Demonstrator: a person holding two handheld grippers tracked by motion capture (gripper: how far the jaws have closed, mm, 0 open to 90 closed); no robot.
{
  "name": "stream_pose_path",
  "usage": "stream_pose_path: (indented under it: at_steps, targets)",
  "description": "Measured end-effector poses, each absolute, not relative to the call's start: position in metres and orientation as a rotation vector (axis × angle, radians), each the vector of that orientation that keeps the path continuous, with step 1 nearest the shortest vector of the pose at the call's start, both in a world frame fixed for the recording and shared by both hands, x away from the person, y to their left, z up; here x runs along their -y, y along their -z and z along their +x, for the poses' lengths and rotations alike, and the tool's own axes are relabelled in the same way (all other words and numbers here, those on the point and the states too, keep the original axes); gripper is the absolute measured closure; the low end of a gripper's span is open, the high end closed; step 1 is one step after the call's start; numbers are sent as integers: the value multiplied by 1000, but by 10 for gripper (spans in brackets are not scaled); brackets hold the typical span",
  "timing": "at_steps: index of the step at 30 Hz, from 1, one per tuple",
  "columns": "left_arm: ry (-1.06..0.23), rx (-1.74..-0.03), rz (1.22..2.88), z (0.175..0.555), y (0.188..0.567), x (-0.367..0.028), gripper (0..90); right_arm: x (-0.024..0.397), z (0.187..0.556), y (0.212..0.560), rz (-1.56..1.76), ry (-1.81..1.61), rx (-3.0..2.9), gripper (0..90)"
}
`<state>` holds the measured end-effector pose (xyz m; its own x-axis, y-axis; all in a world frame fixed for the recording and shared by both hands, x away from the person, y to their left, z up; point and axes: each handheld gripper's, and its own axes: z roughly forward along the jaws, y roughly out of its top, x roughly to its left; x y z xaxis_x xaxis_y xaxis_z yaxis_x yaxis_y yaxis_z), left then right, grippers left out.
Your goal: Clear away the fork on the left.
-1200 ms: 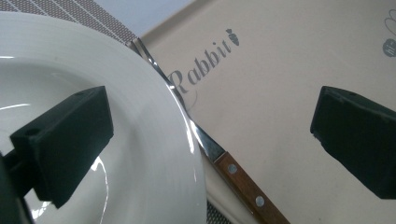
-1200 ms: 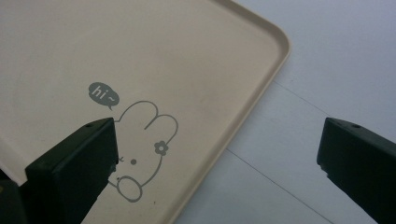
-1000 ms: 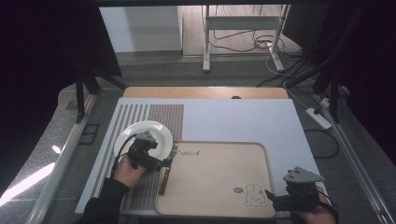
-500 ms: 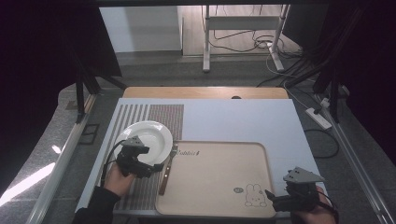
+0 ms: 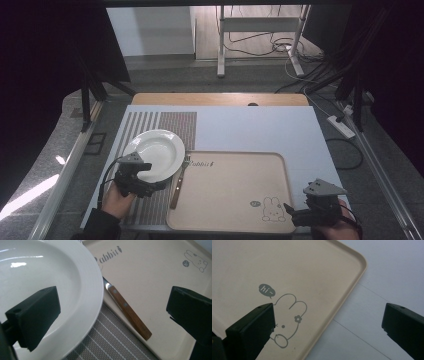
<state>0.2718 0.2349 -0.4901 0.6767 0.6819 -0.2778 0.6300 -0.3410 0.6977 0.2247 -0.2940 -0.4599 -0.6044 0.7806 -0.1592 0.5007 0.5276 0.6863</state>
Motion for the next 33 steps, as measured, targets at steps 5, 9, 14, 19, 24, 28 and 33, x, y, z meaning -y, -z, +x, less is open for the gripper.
stream_pose_path:
  at_steps: [5,9,14,19,24,28,33]
  targets:
    - [-85,-1021,2053,263,490,-241,0,294,225,460,1047,-833,-2318,0]
    - [-98,-1046,2041,257,491,-246,0,294,225,460,1047,-832,-2319,0]
    - [-92,-1057,2038,251,493,-250,0,294,225,460,1048,-831,-2320,0]
    - [-111,-1067,2032,243,492,-253,0,294,225,460,1051,-828,-2320,0]
    - [-128,-1086,2030,235,493,-258,0,294,226,460,1052,-828,-2321,0]
    - [-109,-1097,2029,230,495,-262,0,294,226,460,1054,-826,-2322,0]
    - [-145,-1101,2052,222,494,-262,0,293,226,461,1056,-825,-2322,0]
